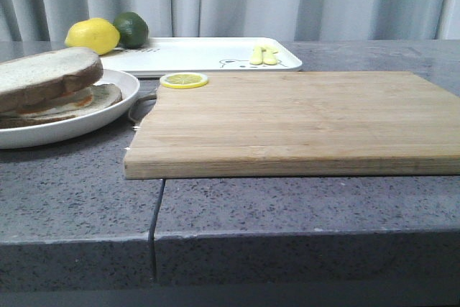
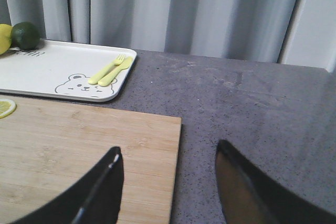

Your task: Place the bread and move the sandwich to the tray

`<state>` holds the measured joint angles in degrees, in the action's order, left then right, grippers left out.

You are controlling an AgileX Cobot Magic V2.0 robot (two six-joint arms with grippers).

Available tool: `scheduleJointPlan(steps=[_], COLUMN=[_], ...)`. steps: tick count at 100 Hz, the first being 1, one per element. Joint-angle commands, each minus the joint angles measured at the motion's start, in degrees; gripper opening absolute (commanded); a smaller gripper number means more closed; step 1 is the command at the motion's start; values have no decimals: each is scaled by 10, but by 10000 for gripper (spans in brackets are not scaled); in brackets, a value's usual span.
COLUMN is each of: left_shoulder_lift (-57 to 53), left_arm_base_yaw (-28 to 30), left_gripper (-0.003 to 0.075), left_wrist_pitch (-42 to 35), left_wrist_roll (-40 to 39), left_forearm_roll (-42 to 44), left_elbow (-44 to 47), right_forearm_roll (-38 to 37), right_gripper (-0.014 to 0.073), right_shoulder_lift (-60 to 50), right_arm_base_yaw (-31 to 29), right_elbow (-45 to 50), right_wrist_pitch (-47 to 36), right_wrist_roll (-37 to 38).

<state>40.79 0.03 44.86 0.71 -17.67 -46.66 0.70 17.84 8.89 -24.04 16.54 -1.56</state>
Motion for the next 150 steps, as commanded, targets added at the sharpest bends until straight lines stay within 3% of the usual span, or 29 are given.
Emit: scheduleJointPlan(steps=[1, 18, 64, 118, 150], left_shoulder_lift=[16, 53, 157, 165, 165], left_arm_base_yaw=[1, 1, 1, 1, 1], left_gripper=[431, 399, 399, 399, 399], left_wrist_pitch=[-44, -57, -84, -86, -113], left_wrist_roll=[-41, -46, -55, -117, -127], left_forearm_roll=[23, 39, 42, 102, 73], left_elbow=[-21, -15, -14, -4, 38], right_forearm_roll=[-3, -3, -3, -3, -3], right_gripper=[408, 408, 408, 408, 408], right_shoulder_lift=[4, 4, 4, 4, 4], right_arm_base_yaw=[-3, -3, -3, -3, -3], right_elbow=[-15, -15, -15, -15, -15], right_wrist_pitch=[-50, -50, -50, -49, -49], right_wrist_roll=[0, 0, 0, 0, 0])
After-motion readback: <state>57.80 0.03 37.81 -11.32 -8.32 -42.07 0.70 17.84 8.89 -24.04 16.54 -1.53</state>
